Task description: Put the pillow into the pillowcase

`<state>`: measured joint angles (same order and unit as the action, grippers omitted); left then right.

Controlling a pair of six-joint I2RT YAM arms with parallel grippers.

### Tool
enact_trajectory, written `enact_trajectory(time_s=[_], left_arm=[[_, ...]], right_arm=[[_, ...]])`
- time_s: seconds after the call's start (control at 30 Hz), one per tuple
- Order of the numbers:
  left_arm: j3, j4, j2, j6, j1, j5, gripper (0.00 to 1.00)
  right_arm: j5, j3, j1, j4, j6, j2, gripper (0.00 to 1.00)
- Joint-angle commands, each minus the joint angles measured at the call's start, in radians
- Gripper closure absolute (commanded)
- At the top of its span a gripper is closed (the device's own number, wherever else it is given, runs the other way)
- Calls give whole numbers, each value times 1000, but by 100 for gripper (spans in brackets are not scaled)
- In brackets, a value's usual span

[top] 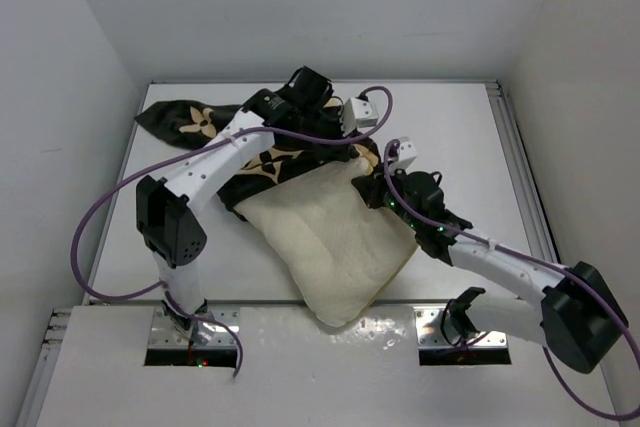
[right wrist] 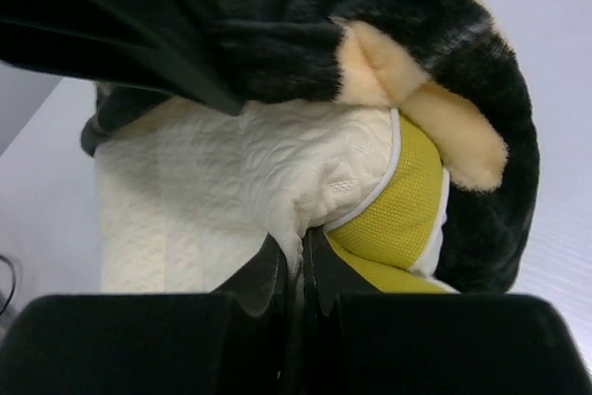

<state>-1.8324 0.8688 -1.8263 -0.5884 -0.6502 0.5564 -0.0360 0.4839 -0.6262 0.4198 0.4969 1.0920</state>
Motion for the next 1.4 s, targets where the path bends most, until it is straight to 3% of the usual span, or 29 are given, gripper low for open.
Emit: enact_trajectory(time_s=[0.0, 0.17, 0.27, 0.3, 0.33, 0.4, 0.43, 0.53, 0.57, 0.63, 0.67, 0.7, 0.73, 0.83, 0.87, 0.93, 0.97, 1.0, 1.03, 1.07, 1.1, 1.13, 1.17, 1.2, 1.23, 1.3, 1.37], left_arm=[[-105, 94, 67, -62, -89, 281, 100], [-96, 170, 56, -158, -143, 300, 100], [-18, 83, 53, -107, -126, 266, 93], [4, 44, 50, -69, -100, 222, 87], [22, -21, 47, 2, -85, 200, 69], [25, -72, 39, 70, -51, 104, 46], [24, -91, 39, 93, -40, 77, 27], [21, -120, 68, 125, 7, 8, 0], [21, -122, 79, 128, 20, -21, 0], [39, -128, 122, 148, 72, -61, 0], [53, -139, 137, 166, 114, -119, 0], [74, -149, 154, 183, 141, -160, 0], [126, -177, 189, 217, 162, -205, 0], [290, -247, 246, 261, 276, -389, 0], [333, -267, 257, 272, 340, -438, 1], [440, -296, 249, 294, 403, -438, 68], [465, -304, 240, 294, 450, -417, 94], [502, -316, 228, 291, 471, -397, 100], [515, -327, 228, 291, 483, -385, 100], [524, -344, 228, 291, 492, -371, 100], [528, -355, 228, 291, 494, -365, 100], [525, -382, 103, 262, 492, -356, 94], [521, -398, 81, 259, 486, -342, 84], [518, -416, 61, 257, 483, -331, 59], [519, -457, 26, 259, 480, -323, 46], [528, -508, -2, 269, 481, -306, 27], [535, -576, -40, 282, 483, -314, 20]], right_arm=[[-209, 84, -15, 359, 26, 54, 100], [-367, 50, -10, 454, 109, 127, 100], [-398, 32, 17, 415, 170, 121, 100], [-401, 24, 26, 396, 193, 111, 100], [-416, 3, 36, 373, 219, 108, 100], [-439, -17, 66, 283, 305, 97, 100], [-455, -33, 77, 242, 334, 94, 100], [-485, -50, 129, 99, 403, 100, 100], [-476, -51, 155, 53, 410, 106, 100], [-452, -44, 181, 11, 402, 135, 87], [-408, -38, 210, -27, 385, 146, 73], [-381, -21, 226, -45, 373, 158, 52], [-349, -8, 238, -58, 353, 169, 21], [-230, 89, 289, -174, 229, 207, 1], [-219, 125, 292, -267, 145, 216, 1], [-180, 214, 290, -344, 65, 220, 6], [-156, 237, 287, -395, 4, 209, 41], [-133, 275, 283, -413, -10, 203, 71], [-142, 289, 272, -415, -20, 195, 94], [-148, 301, 246, -452, -27, 180, 100], [-147, 311, 226, -447, -38, 177, 93], [-153, 324, 202, -441, -47, 174, 79], [-153, 331, 154, -426, -66, 177, 67], [-150, 350, 132, -424, -73, 192, 55], [-148, 361, 108, -426, -81, 204, 47], [-171, 410, 50, -449, -77, 229, 36], [-189, 433, 5, -484, -55, 258, 32]])
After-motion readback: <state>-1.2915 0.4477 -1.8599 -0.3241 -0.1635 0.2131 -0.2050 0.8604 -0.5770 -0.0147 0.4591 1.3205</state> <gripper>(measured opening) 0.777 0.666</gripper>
